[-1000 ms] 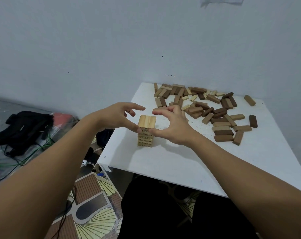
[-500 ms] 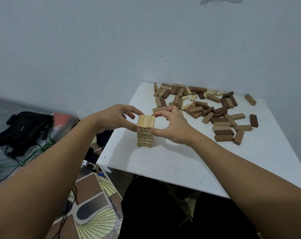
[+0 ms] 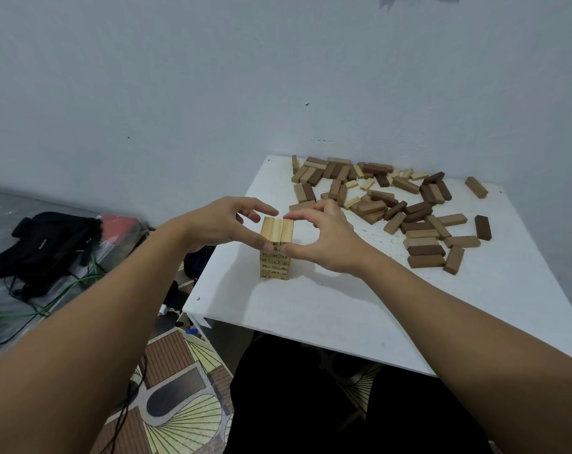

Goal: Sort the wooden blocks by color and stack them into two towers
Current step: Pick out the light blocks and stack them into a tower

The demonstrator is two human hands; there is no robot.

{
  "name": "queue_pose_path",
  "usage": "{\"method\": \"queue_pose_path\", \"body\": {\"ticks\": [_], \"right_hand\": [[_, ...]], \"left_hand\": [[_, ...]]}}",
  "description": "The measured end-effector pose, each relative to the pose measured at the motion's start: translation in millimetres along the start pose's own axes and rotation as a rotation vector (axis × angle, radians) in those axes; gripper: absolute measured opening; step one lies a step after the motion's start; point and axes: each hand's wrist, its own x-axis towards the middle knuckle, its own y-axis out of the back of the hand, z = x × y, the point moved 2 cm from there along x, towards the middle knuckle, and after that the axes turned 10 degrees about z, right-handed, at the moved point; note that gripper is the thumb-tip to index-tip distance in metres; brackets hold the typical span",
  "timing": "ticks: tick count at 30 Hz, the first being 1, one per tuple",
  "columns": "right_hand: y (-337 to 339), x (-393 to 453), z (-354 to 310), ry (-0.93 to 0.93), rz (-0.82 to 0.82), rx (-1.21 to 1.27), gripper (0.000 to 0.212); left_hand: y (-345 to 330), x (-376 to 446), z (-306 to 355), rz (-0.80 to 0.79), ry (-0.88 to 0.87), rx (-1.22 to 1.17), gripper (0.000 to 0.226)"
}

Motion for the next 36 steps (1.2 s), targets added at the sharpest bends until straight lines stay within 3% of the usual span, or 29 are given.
{"method": "queue_pose_path", "body": {"ticks": [5,17,22,25,29,33,36], "right_hand": [[-4,2,3,-0.017,-0.01,0.05,0.058],[-6,4,2,-0.035,-0.026,0.036,0.057],[-4,2,4,-0.047,-0.052,0.042,0.084],[0,0,9,-0.075,-0.055,0.095,0.08],[5,-3,13,-0.138,-0.032,0.323,0.052],[-6,-11,15,-0.258,0.079,0.592,0.064],[-28,-25,15,-0.406,0.156,0.799,0.066]], "left_hand": [[-2,2,1,-0.003,-0.003,-0.014,0.052],[-4,2,3,-0.017,-0.011,-0.03,0.05],[-2,2,3,-0.034,0.004,-0.022,0.066],[2,3,0,-0.055,0.02,-0.032,0.081],[6,4,-5,0.062,0.047,-0.197,0.081],[-8,-1,-10,0.279,0.11,-0.57,0.111],[-36,-9,-17,0.362,0.193,-0.83,0.101]]}}
